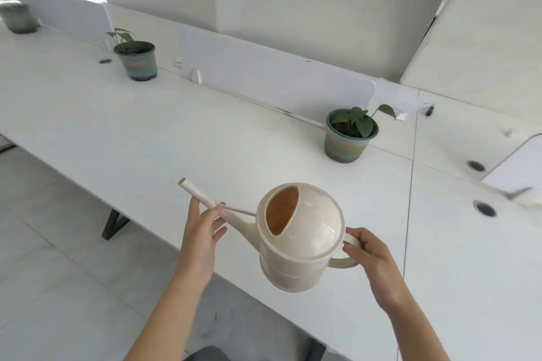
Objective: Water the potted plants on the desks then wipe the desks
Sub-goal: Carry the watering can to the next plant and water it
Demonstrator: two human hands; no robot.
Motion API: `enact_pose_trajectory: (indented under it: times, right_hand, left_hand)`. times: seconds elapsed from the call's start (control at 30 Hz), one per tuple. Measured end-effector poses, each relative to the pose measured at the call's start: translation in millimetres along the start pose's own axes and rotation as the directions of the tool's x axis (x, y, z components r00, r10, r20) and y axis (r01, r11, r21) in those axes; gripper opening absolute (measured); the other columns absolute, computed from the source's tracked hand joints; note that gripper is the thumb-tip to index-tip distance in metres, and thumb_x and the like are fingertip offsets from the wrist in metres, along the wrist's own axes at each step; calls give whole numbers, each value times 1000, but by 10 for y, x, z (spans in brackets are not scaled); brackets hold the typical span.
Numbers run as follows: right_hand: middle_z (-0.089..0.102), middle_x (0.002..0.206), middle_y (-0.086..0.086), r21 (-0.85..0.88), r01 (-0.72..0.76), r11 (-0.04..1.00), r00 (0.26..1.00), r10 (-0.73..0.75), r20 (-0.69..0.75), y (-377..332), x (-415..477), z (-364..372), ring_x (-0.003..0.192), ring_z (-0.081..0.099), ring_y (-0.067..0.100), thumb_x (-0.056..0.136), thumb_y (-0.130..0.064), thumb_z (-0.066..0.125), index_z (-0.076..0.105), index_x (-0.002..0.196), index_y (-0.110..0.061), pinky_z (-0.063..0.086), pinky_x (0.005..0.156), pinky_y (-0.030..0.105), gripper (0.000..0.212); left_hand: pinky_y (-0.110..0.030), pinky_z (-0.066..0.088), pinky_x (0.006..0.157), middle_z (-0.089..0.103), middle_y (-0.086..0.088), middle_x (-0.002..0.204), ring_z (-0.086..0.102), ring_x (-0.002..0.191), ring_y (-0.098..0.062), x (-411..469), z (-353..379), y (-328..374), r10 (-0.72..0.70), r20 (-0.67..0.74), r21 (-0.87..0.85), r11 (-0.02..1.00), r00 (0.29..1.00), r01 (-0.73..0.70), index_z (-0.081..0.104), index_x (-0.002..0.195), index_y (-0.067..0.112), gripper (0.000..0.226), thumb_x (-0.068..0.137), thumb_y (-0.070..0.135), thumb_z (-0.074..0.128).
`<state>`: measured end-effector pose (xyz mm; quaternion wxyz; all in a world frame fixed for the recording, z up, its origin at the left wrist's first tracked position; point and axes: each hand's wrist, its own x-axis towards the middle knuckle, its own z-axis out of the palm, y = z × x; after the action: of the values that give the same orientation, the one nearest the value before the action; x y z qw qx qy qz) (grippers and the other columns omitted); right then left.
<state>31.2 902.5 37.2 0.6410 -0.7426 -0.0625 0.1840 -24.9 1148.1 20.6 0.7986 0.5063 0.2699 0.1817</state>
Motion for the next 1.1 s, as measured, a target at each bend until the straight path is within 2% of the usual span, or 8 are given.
enact_pose_trajectory:
  times: [0.13,0.23,0.33,0.57,0.73,0.9,1.03,1.1]
  right_hand:
    - [66,77,-8,54,-5,999,994,11,-112,-26,278,59,73,57,1,66,-18,53,64,81,-18,39,72,24,19]
    - [66,82,-1,98,-3,995,973,26,-231,-41,443,130,72,58,0,78,-2,56,64,82,-15,39,73,23,15]
    - [70,76,-7,133,-28,991,931,74,-358,-61,520,201,73,60,0,82,9,48,64,81,-12,38,74,25,26]
    - [72,82,-3,115,-56,992,805,113,-582,-117,518,402,78,61,7,86,4,49,67,89,-13,49,75,18,25]
    - [74,79,-8,96,-78,992,695,123,-708,-127,478,418,72,62,4,86,0,51,66,86,-11,51,64,13,19]
    - [71,69,-13,43,-77,996,593,80,-801,-313,507,236,57,56,1,82,-6,60,67,81,-13,46,55,9,10]
    - [67,59,-14,-4,-90,996,541,46,-840,-443,531,82,46,49,2,81,-10,63,66,75,-18,42,49,8,10]
    - [66,58,-16,-25,-93,995,533,29,-846,-496,564,28,44,49,2,81,-10,62,65,74,-18,41,47,7,11]
  left_hand:
    - [-35,38,89,58,-1,111,55,103,-21,509,186,77,-19,88,17,1000,996,17,32,140,35,51,93,17,44]
    - [-36,37,91,58,2,117,54,106,-19,855,342,103,-50,175,20,999,983,47,33,138,37,50,93,19,45]
    - [-37,37,97,60,4,117,54,112,-21,1162,501,101,-102,238,-9,994,966,107,37,137,31,48,92,19,48]
    - [-38,35,104,51,7,131,43,128,-16,1628,1020,-103,-188,402,27,981,896,193,44,127,26,39,90,13,48]
    - [-38,45,86,49,1,101,52,108,-21,1794,1432,-248,-299,575,159,954,762,254,50,113,36,31,86,20,49]
    - [-41,47,83,46,-12,94,49,94,-24,1827,1844,-390,-378,627,218,924,681,313,48,116,38,37,90,13,41]
    - [-34,48,75,46,-7,97,48,93,-22,1834,2106,-502,-426,642,248,902,638,353,43,131,22,43,89,14,42]
    - [-30,47,68,45,-8,101,48,93,-22,1850,2205,-530,-435,644,273,899,629,342,46,124,12,37,87,16,43]
